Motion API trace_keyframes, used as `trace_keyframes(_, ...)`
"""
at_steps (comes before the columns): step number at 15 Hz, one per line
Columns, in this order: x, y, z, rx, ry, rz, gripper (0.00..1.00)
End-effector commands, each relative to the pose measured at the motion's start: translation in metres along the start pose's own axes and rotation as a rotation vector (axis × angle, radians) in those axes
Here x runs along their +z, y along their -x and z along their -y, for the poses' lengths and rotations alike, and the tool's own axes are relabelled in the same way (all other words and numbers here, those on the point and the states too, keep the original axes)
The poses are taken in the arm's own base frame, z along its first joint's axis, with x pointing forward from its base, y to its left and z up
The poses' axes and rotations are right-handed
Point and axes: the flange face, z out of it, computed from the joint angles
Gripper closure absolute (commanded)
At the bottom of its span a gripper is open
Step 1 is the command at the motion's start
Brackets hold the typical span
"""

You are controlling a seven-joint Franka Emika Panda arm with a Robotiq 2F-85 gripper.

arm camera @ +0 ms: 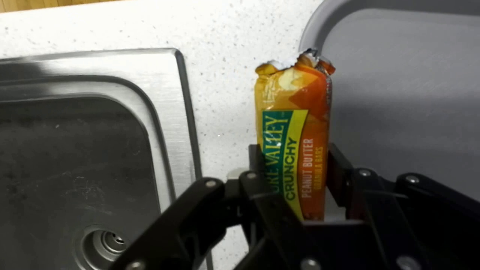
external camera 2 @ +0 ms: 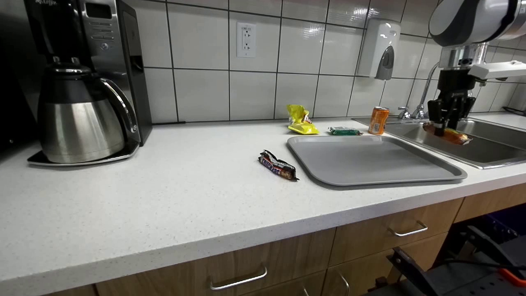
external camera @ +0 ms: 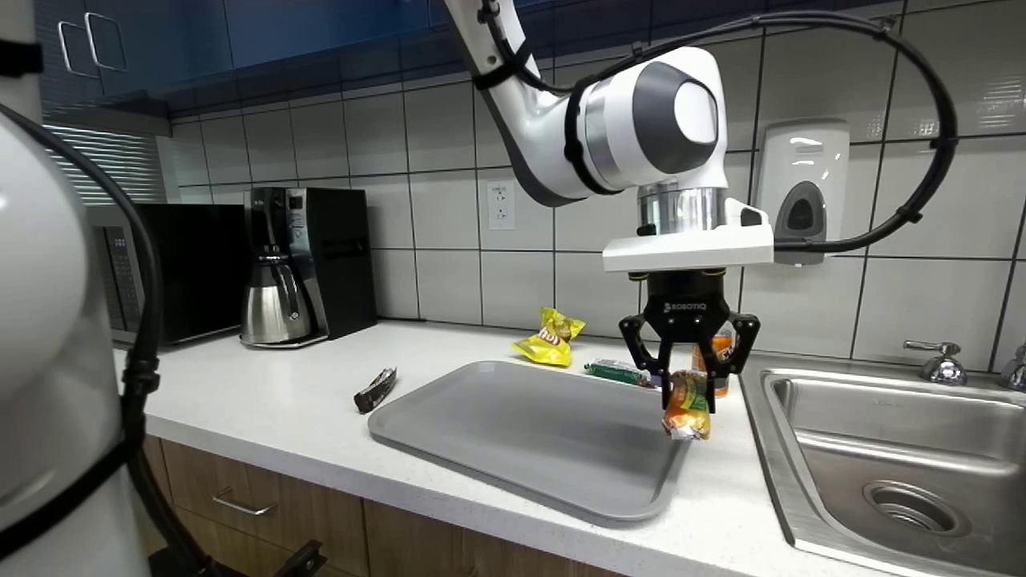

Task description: Pick up the orange rectangular object and put it on the gray tray, pick up the brown snickers chocolate bar and put it on the gray tray, pick up the green rectangular object and put it on the gray tray

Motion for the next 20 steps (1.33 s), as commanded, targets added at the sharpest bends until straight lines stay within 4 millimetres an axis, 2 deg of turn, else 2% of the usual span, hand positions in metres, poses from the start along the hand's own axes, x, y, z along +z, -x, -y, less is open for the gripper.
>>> trace_keyframes(1,-0.005,0.008,0.026,-0.05,-0.01,0.015,0.82)
trace_keyframes(6,0.012,0.012,0.057,-0.081,-0.017,0.046,0.82)
trace_keyframes(10,0.025,0.014,0.073,-0.09,-0.019,0.07,0.82)
trace_keyframes(14,0.032,0.015,0.078,-0.073,-0.019,0.089,0.82)
trace_keyframes(20,0.043,0.008,0.076,-0.013,-0.015,0.108,0.82)
